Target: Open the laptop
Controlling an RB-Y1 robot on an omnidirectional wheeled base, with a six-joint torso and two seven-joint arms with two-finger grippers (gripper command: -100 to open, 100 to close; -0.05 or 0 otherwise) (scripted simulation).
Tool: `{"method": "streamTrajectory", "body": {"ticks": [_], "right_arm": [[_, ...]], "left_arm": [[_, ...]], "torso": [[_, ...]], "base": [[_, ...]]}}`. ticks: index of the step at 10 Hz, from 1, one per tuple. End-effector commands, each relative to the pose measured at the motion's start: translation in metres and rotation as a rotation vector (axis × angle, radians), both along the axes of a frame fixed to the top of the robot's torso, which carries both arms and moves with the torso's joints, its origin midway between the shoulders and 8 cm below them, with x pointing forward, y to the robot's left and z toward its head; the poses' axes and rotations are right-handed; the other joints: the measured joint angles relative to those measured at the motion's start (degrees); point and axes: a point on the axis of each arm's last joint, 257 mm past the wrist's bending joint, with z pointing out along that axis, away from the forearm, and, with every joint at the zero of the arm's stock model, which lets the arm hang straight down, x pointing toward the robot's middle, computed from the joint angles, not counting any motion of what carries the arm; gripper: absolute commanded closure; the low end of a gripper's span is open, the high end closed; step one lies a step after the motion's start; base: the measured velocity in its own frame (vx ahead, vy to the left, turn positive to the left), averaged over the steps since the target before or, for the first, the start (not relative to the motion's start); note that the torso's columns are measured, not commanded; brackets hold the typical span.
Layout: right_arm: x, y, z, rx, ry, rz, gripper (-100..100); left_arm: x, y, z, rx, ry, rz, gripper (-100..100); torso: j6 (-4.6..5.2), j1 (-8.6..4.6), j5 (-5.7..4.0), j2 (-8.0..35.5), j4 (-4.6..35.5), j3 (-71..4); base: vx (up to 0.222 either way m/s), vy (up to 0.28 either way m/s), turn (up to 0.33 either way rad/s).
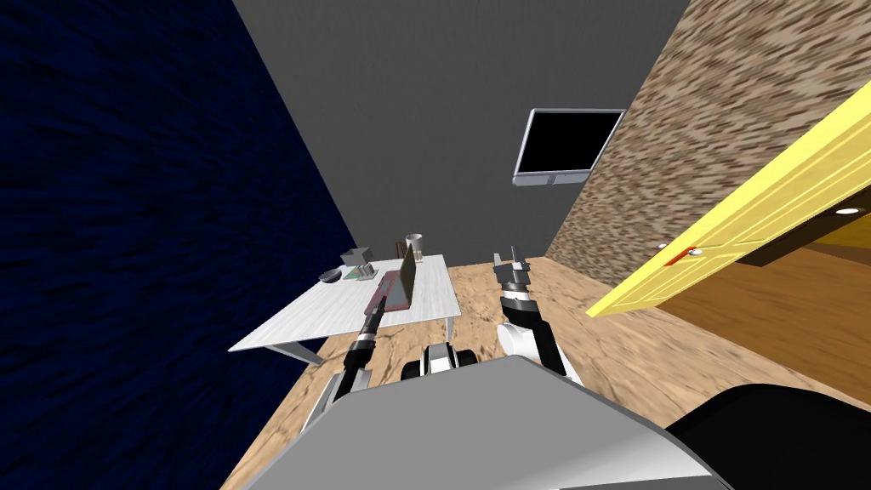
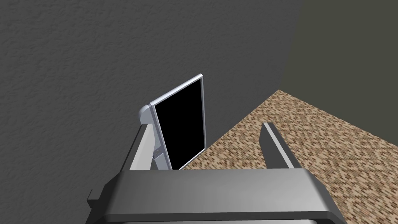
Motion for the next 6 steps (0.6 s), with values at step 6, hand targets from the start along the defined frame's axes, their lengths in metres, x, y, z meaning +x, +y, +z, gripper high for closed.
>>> {"method": "streamTrajectory", "body": {"ticks": [6], "right_arm": [[0.0,0.0,0.0,0.0,0.0,0.0,0]], "left_arm": [[0.0,-0.003,-0.057,0.068,0.099,0.009,-100]], "torso": [[0.0,-0.17,-0.05,-0.08,-0.02,-0.04]], "base": [[0.05,-0.101,0.003]]}}
